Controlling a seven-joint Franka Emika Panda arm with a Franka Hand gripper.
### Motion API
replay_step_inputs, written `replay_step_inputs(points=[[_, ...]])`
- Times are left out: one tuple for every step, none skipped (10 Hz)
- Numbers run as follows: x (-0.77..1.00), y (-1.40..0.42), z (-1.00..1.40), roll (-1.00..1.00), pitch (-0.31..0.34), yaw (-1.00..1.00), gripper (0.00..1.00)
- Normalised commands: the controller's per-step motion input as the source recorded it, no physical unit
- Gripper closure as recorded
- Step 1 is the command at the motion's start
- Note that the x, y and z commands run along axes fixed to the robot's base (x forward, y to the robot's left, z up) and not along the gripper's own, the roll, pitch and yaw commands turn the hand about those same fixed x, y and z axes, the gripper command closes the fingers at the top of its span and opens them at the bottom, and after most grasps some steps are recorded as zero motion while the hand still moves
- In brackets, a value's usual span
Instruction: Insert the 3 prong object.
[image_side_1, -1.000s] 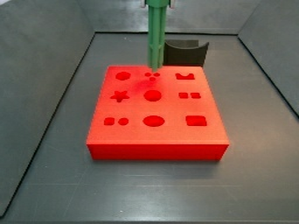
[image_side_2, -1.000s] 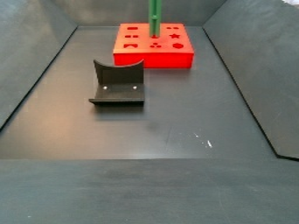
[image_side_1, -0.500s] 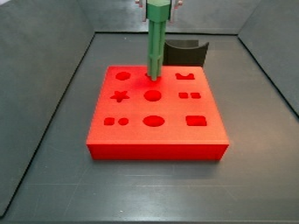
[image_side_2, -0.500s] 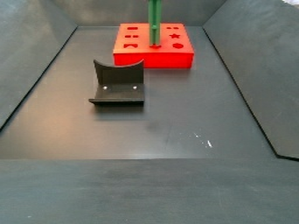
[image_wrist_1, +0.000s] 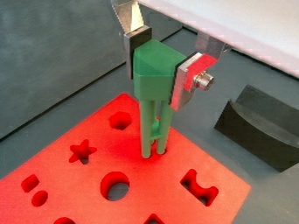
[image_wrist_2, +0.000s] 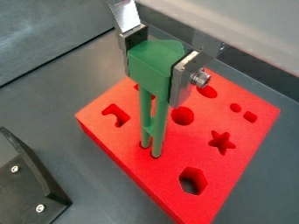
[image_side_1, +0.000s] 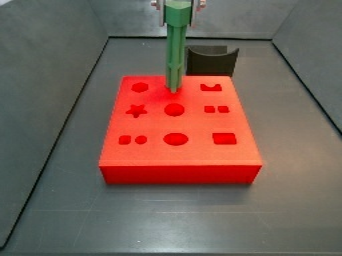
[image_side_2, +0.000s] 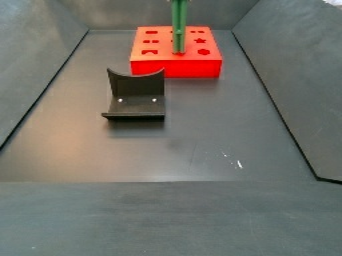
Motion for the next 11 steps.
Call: replay_step_inputs(points=[[0.00, 0.04, -0.21, 0.01, -0.041, 0.05, 1.00], [0.00, 0.03, -0.19, 0.00, -0.023, 0.03, 1.00], [0.00, 0.00, -0.21, 0.07, 0.000, 0.00, 1.00], [0.00, 0.00, -0.47, 0.12, 0.000, 0.00, 1.00], [0.07, 0.00, -0.70, 0.00, 0.004, 0.00, 1.00], [0.18, 0.00, -0.81, -0.03, 0.023, -0.07, 1.00], [0.20, 0.00, -0.77, -0.05, 0.000, -0.01, 1.00], [0.15, 0.04, -0.71, -0.03, -0.029, 0.00, 1.00], [0.00, 0.05, -0.65, -0.04, -0.084, 0.00, 1.00], [-0.10, 0.00, -0.29, 0.02, -0.053, -0.05, 1.00], [0.00, 0.00, 0.00, 0.00, 0.000, 0.00, 1.00]])
